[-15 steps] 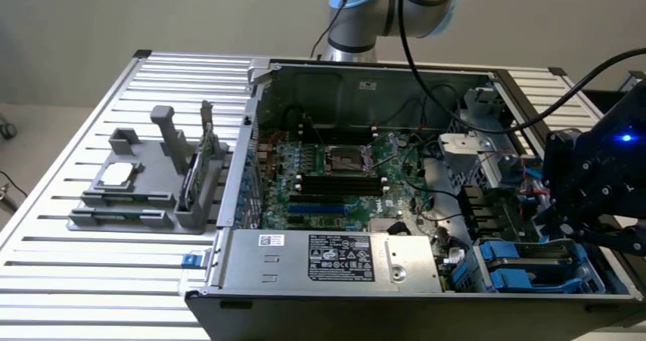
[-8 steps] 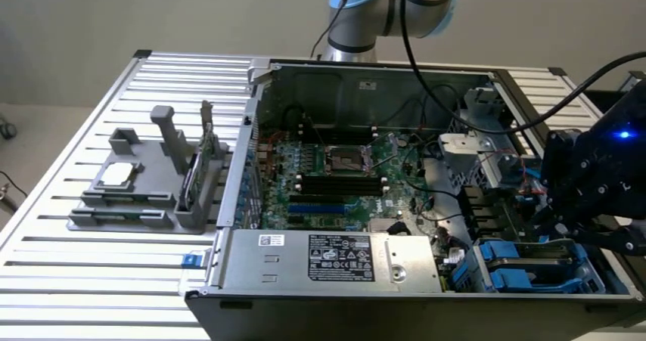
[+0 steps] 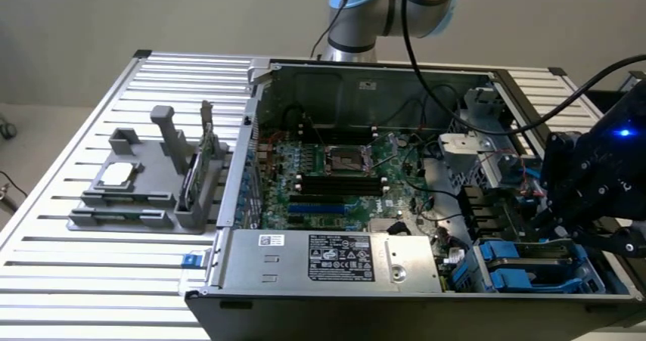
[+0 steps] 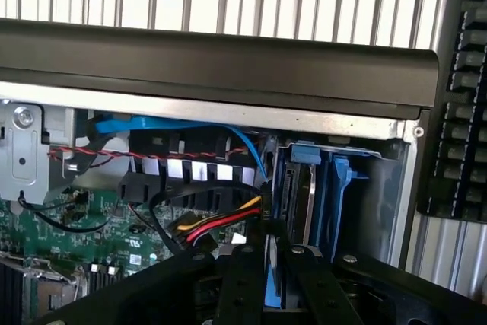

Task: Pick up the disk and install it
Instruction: 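Insert the second disk wire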

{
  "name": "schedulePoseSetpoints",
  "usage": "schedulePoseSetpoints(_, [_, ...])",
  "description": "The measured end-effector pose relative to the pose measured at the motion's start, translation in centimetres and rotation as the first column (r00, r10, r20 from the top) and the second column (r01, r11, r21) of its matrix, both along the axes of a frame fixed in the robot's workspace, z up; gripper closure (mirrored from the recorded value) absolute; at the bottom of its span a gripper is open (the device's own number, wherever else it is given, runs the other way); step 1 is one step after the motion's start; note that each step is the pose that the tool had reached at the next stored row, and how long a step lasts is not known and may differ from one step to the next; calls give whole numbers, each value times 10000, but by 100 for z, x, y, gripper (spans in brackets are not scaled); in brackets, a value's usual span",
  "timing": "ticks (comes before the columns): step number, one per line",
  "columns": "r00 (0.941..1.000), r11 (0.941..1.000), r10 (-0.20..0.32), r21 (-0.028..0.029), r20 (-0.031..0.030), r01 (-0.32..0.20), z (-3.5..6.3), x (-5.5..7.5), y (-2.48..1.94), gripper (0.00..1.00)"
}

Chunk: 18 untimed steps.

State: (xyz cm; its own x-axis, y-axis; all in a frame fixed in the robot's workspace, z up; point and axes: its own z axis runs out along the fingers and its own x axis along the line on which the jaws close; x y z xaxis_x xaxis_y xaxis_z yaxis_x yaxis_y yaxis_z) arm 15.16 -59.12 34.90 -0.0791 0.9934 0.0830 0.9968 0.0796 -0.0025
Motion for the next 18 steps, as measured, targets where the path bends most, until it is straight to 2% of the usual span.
schedulePoseSetpoints(3, [10000,9997,-41,-225,-17,41,7,0,1,84])
schedulePoseSetpoints(5, [10000,9991,-42,-430,-20,42,14,0,10,84])
schedulePoseSetpoints(7, [10000,9977,-43,-679,-31,41,19,0,42,84])
schedulePoseSetpoints(9, [10000,9965,-43,-834,-64,37,21,1,83,84])
schedulePoseSetpoints(12, [9999,9945,-46,-1048,-147,31,28,0,157,84])
schedulePoseSetpoints(14, [9997,9935,-48,-1140,-227,21,35,1,193,84])
schedulePoseSetpoints(18, [9993,9925,-55,-1220,-375,9,47,20,217,84])
